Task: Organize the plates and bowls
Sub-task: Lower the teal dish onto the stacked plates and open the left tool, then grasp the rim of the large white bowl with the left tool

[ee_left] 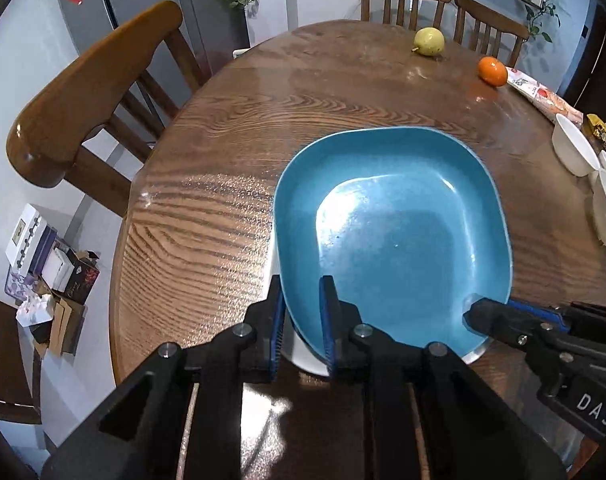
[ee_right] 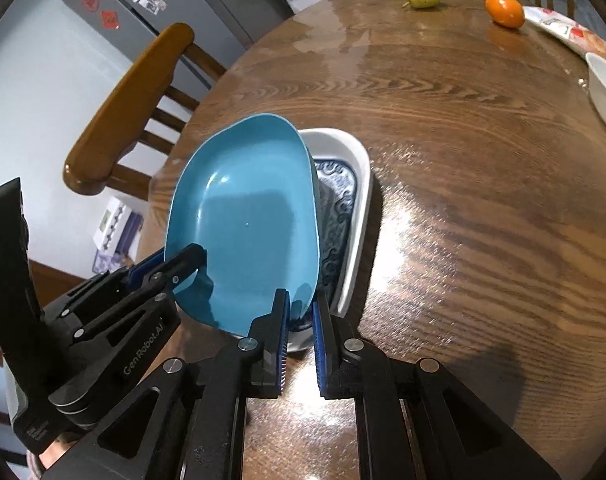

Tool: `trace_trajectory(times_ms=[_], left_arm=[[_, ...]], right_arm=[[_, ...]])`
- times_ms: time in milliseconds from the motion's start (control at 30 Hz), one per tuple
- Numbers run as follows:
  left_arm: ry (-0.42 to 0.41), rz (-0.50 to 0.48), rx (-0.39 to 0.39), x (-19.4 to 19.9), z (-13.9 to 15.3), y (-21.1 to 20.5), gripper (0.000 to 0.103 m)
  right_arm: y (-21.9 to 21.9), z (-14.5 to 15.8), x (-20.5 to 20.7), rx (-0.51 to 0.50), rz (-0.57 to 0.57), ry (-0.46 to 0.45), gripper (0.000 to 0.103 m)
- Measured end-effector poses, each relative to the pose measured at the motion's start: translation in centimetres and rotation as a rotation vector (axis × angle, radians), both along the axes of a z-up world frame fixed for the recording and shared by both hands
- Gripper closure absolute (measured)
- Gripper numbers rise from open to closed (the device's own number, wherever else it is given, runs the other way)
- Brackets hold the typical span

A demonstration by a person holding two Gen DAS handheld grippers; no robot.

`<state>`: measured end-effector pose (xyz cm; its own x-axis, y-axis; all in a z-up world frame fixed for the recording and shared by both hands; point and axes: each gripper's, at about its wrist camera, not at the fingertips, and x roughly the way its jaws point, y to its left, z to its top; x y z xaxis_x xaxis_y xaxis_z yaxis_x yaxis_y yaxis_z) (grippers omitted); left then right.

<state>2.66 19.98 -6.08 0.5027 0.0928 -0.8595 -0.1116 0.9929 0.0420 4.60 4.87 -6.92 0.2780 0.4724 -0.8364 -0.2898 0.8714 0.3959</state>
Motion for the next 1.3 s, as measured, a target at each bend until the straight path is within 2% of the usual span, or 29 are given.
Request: trace_trajectory(times_ms=[100,167,267,300,333,367,433,467,533,633,767,900,1300], left_arm=[[0.0,-0.002,0.011,0.1,0.0,0.0,0.087],[-0.008,-0.004,0.006,0.0,0.1,0.1,0.081],[-0.031,-0.009,0.007,-0.2,0.7,-0.2,0.055],[-0.039,-0.004,0.023,-0.3,0.9,-0.3,0.037],[-0.055,0.0,0.037,-0.5,1.2,-0.4,0.029],[-0.067,0.0,0.04,-0.6,1.5,-0.5,0.029],[-0.079,0.005,0.039,-0.7,1.9,-0.6,0.028],[-0.082,0.007,0.037,-0.7,2.1,-0.5,0.028],[-0.09,0.011,0.035,-0.8,2.4,-0.6,0.024],[-0.102,0.01,0.033,-0.9,3.0,-1.0,0.017],[-0.108,0.002,0.023,-0.9,3.4,-1.9,0.014],[-0.126,-0.019,0.029,-1.2,4.1,-3.7,0.002],[-0.157,-0.139,0.058,-0.8,5.3,-10.6,0.001]], right_arm=[[0.0,0.6,-0.1,-0.027,-0.007,-0.044,0.092],[-0.2,1.1,-0.1,-0.048,-0.008,-0.072,0.092],[-0.5,1.9,-0.2,-0.095,-0.016,-0.133,0.091],[-0.7,2.1,-0.3,-0.107,-0.019,-0.15,0.09],[-1.0,2.4,-0.4,-0.117,-0.022,-0.17,0.088],[-1.2,2.6,-0.4,-0.119,-0.026,-0.178,0.086],[-1.8,2.9,-0.5,-0.111,-0.033,-0.189,0.074],[-2.3,3.1,-0.6,-0.101,-0.04,-0.193,0.071],[-2.8,3.3,-0.7,-0.09,-0.049,-0.202,0.063],[-3.9,3.9,-1.1,-0.072,-0.056,-0.216,0.062],[-5.5,4.5,-1.5,-0.045,-0.073,-0.229,0.062],[-7.7,5.3,-2.0,-0.02,-0.105,-0.255,0.061],[-16.1,6.3,-3.3,-0.004,-0.279,-0.285,0.061]])
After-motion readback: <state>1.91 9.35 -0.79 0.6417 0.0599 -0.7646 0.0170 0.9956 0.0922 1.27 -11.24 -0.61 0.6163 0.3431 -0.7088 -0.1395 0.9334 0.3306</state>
